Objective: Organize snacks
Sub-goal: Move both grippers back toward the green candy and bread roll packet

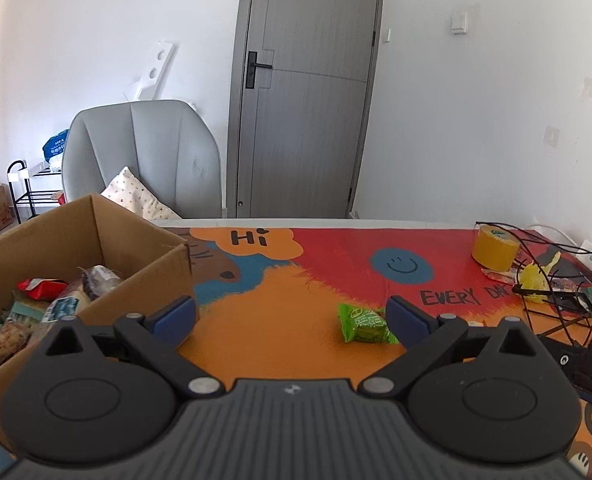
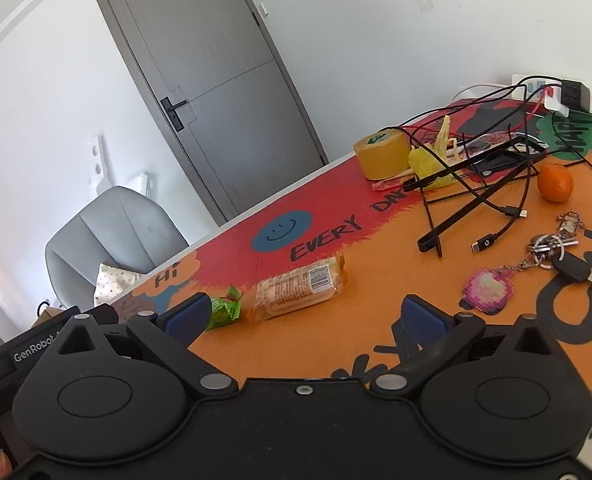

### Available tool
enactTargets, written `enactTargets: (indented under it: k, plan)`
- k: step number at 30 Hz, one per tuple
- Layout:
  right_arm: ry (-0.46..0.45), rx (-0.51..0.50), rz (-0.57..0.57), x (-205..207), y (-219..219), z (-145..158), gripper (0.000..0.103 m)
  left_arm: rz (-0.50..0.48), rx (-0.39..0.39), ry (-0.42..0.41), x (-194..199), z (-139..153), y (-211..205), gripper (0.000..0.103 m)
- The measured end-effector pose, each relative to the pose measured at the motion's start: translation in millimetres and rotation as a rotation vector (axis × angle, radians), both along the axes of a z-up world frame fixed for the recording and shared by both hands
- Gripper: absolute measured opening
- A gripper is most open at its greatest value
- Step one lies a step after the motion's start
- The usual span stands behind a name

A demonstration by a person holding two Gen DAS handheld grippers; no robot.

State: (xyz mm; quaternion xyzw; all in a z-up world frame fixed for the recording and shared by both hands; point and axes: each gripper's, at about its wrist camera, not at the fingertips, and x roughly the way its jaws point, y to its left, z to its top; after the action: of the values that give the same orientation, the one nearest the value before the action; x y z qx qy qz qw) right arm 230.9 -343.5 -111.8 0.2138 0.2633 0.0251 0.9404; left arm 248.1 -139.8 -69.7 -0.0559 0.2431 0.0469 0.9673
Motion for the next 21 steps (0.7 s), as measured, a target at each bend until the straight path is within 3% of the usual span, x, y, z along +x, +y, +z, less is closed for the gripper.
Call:
enactTargets:
  k: [21]
  plan:
    - [0.083,-0.022,-0.004,67.4,-15.5,-13.7,0.103,-0.074,0.008,0.114,85.5,-47.4,-41.2,0.1]
